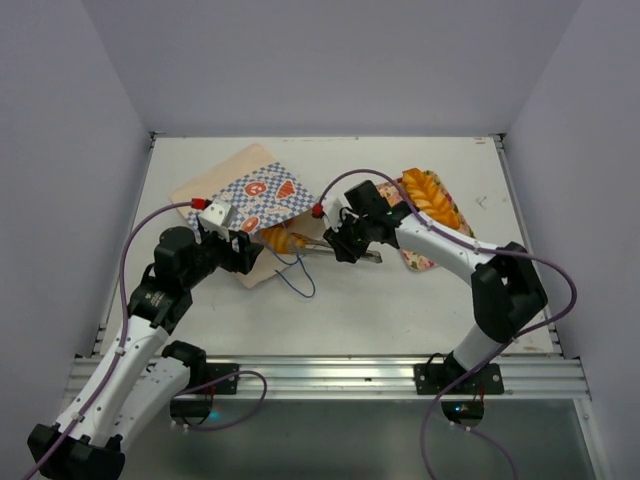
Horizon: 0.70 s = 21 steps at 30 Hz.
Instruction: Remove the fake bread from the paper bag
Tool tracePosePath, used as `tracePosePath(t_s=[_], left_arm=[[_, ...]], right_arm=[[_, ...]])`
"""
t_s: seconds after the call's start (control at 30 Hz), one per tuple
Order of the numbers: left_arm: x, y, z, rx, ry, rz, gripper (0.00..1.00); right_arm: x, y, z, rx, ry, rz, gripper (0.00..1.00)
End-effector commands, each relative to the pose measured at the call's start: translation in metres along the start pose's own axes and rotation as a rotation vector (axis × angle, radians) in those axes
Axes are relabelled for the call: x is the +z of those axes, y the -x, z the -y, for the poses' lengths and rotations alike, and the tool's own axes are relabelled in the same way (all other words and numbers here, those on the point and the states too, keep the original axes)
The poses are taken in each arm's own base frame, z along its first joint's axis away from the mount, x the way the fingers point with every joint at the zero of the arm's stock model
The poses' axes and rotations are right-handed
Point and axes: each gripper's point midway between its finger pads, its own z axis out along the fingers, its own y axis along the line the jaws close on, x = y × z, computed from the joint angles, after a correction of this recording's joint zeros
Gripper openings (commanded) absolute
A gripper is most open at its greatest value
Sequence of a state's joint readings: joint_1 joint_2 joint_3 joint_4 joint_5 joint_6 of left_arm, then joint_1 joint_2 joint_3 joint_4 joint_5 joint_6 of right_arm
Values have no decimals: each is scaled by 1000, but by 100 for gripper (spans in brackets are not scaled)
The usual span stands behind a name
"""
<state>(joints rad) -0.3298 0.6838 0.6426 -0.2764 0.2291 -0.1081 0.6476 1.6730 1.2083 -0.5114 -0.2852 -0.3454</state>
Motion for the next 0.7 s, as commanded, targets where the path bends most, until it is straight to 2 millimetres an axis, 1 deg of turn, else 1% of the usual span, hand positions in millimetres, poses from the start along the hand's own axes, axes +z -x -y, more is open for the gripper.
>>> tracePosePath(t_s=[0.0,0.03,0.1,0.17,0.37,0.4,0.47,0.5,0.53,0.6,0.63,0.67], left_arm=[[0,12,2,43,-15,47,74],[0,13,2,47,-15,48,74],[-1,15,3,50,-16,53,74],[-2,18,3,56,-16,60,74],[-3,22,4,67,-19,71,75],[-3,21,4,68,-20,71,75],[-5,24,4,70,-21,78,75],[-5,25,5,72,-22,80,75],[-6,27,5,75,-21,87,75],[-8,29,5,80,-21,95,76],[-9,32,5,82,-20,102,76],[-9,32,5,82,-20,104,76]], right_arm=[[-33,25,-11,-63,21,120,1],[-40,27,-12,-74,19,137,1],[-44,22,-18,-92,38,131,0],[-52,20,-19,-110,36,140,0],[-71,2,-25,-139,47,132,0],[-78,-2,-27,-150,45,127,0],[-85,-11,-23,-155,34,116,0],[-94,-14,-24,-157,29,119,0],[-100,-19,-18,-149,16,121,0],[-111,-31,-17,-161,17,109,0],[-124,-34,-10,-155,-16,129,0],[-131,-38,-8,-160,-22,131,0]])
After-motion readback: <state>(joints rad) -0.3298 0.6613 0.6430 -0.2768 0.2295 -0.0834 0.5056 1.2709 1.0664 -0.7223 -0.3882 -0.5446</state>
